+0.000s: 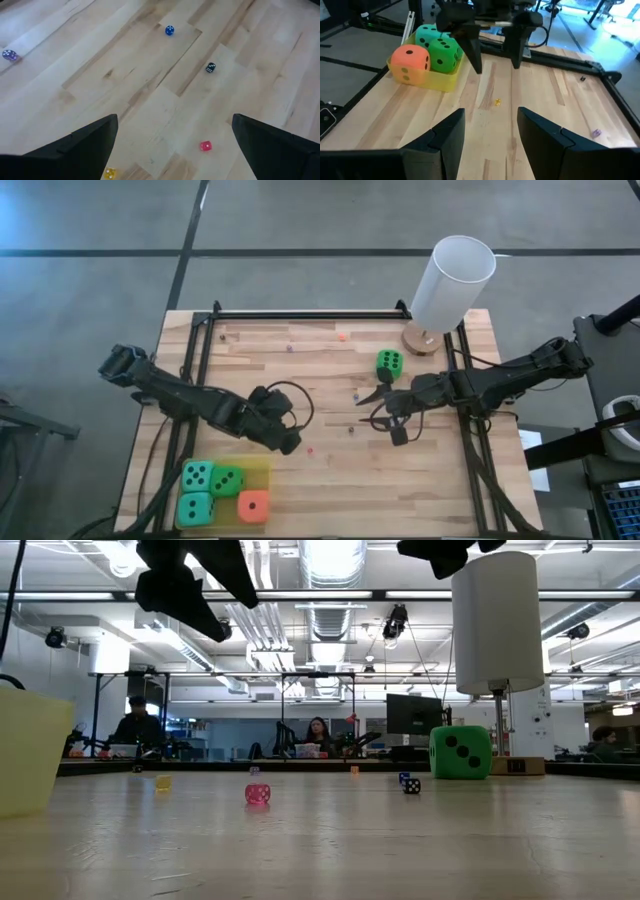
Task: Pick & Place Dice
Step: Put the large green dice into the yellow bin
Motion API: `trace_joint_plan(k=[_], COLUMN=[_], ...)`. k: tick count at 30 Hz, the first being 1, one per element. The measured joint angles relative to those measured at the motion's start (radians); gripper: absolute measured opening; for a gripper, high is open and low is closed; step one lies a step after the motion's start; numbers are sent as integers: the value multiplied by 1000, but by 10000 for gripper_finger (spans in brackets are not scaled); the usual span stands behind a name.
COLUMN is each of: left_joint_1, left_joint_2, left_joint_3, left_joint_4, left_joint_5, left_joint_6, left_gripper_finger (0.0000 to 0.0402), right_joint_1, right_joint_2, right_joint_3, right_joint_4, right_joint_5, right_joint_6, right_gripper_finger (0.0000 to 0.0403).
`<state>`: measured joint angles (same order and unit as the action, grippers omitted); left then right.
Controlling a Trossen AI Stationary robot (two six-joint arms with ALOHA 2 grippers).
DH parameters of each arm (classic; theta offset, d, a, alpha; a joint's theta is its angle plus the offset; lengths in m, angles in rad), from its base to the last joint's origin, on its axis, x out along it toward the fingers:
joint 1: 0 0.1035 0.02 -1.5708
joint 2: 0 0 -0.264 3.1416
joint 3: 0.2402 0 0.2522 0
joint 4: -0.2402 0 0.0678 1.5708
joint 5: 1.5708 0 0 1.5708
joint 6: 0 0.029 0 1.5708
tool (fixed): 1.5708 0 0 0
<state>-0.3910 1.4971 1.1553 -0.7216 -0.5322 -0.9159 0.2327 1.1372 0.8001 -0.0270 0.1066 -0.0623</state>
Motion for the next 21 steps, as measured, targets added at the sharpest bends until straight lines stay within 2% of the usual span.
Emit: trace_joint_plan(k=[7,16,21], left_joint_1=[3,2,2], left_joint_2=[0,1,1], left_joint_3=[0,0,0], left_joint_4=[1,0,0], left_joint_5=[0,0,0], left_joint_6=[0,0,0], left_gripper_finger=[398,397,395], right_joint_1=[-37,-145,-224], right_joint_2=[-3,-62,-65], right_joint_3=[0,0,0], right_joint_4=[-108,-337,-469], right_joint_5=[41,154,277], right_joint_6=[54,281,453], right_gripper_finger=[180,180,180])
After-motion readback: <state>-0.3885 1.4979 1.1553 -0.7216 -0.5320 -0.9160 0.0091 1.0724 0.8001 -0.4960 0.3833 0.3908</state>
